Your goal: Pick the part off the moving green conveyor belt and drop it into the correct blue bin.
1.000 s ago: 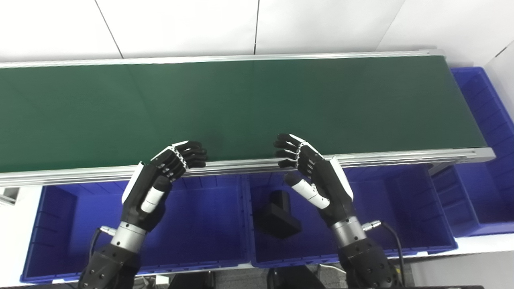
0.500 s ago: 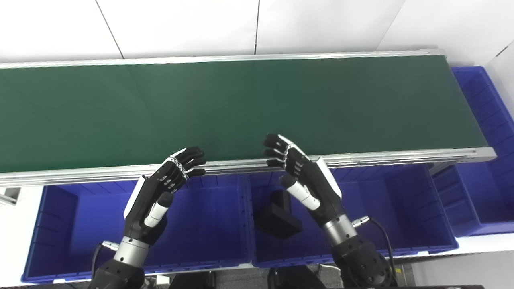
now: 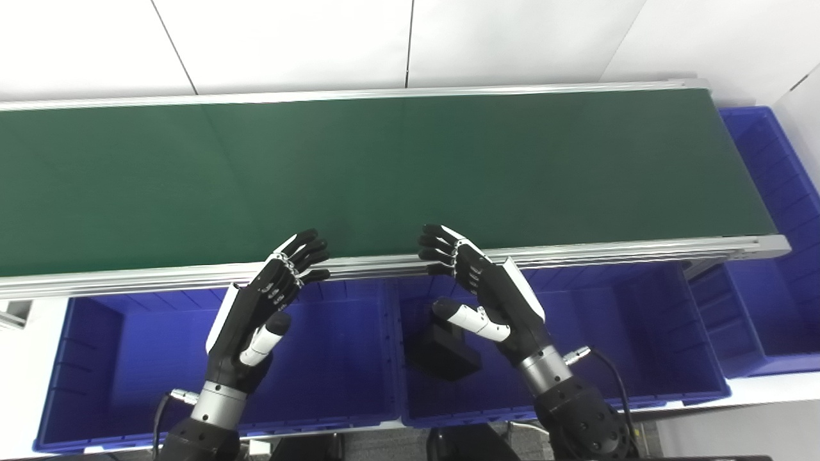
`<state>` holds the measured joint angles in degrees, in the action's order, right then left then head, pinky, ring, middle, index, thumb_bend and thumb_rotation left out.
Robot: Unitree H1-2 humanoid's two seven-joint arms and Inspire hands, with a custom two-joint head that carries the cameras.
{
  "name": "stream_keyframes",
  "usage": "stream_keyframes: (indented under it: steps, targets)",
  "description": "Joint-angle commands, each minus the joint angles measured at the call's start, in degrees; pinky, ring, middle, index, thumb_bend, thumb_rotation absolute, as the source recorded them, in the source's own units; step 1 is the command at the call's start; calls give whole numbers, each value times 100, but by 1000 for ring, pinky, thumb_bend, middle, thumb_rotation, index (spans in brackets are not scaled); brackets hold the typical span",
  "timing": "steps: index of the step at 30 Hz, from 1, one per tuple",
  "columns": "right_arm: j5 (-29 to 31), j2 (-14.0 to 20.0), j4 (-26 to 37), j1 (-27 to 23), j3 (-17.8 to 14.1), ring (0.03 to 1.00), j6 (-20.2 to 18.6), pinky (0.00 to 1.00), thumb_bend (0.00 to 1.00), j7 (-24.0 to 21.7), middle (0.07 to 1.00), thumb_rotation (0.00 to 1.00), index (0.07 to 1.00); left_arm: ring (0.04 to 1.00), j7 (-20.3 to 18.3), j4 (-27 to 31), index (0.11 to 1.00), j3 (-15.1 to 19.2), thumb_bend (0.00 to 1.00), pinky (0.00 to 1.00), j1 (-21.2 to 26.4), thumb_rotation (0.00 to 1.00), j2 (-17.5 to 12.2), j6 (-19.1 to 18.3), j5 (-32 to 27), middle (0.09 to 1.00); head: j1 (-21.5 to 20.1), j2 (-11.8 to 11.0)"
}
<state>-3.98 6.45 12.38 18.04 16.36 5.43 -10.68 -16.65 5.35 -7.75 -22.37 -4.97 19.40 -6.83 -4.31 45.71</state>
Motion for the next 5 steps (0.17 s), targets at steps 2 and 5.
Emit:
stream_keyframes:
  steps: [2, 5]
  targets:
    - [33, -37, 78, 27, -30, 819, 464, 761, 821, 38, 844, 670, 874, 851, 107, 43, 885, -15, 853, 763, 24, 781, 52, 329, 127, 863, 2, -27]
    - [32, -85, 26, 77, -63, 808, 628, 754, 791, 108, 835, 668, 867, 852, 123, -19, 882, -33, 854, 768, 34, 778, 39, 417, 136, 862, 8, -82]
